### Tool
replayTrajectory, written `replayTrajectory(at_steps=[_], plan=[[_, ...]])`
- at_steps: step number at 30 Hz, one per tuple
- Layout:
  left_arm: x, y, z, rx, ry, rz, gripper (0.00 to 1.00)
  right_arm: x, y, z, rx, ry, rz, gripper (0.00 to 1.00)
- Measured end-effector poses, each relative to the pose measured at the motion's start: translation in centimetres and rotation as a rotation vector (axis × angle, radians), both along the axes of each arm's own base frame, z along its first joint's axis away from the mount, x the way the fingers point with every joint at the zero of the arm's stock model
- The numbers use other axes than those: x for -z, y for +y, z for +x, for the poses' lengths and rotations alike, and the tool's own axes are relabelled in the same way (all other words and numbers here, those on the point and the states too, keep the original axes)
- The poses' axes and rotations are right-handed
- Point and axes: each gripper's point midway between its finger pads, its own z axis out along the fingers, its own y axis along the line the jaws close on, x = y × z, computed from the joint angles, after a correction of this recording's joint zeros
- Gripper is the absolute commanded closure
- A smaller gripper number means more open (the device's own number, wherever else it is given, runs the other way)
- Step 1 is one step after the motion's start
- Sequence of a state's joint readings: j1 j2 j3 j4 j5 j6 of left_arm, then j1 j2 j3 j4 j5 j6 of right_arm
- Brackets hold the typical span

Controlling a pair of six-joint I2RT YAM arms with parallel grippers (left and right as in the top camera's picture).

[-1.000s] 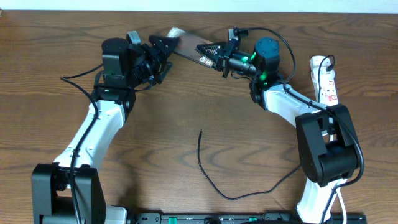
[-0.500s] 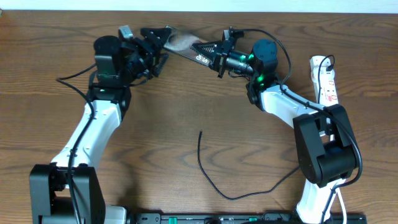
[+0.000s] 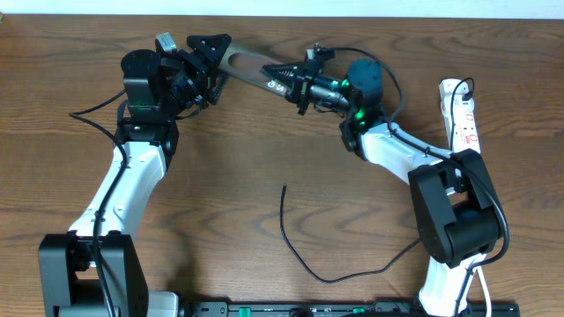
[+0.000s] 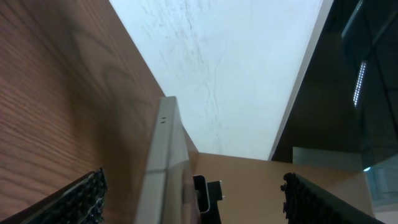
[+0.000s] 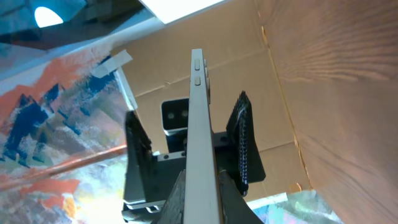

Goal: Plug charger to phone and switch on socket

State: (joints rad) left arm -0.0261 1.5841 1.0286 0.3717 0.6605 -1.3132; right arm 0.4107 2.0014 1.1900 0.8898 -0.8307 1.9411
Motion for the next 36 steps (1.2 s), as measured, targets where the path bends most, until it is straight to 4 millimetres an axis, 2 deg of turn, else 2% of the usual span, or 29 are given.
replayTrajectory(at_steps=[9, 14, 21, 24, 26, 31, 36], plan=[[0.0, -0.2, -0.1, 0.014, 0.0, -0.004, 0.13, 0.0, 1.7, -0.9, -0.006, 0.005, 0.004, 0.99], [0.0, -0.2, -0.2, 0.014, 0.002, -0.006, 0.33, -0.1, 2.4, -0.9, 0.015, 0.007, 0.007, 0.99], [-0.1, -0.2, -0.1, 0.014, -0.002, -0.004, 0.36, -0.1, 3.3, -1.2, 0.034, 0.009, 0.011, 0.98], [0.0, -0.2, -0.1, 0.014, 0.0, -0.004, 0.55, -0.1, 3.3, -1.1, 0.037, 0.009, 0.011, 0.98], [0.0, -0.2, -0.2, 0.015, 0.001, -0.002, 0.62, -0.2, 3.3, -1.1, 0.042, 0.009, 0.012, 0.99], [0.1, -0.2, -0.2, 0.015, 0.003, 0.0, 0.63, -0.3, 3.2, -1.0, 0.045, 0.014, 0.019, 0.99], [0.1, -0.2, -0.2, 0.016, 0.003, 0.003, 0.71, -0.3, 3.2, -0.9, 0.05, 0.015, 0.023, 0.99]])
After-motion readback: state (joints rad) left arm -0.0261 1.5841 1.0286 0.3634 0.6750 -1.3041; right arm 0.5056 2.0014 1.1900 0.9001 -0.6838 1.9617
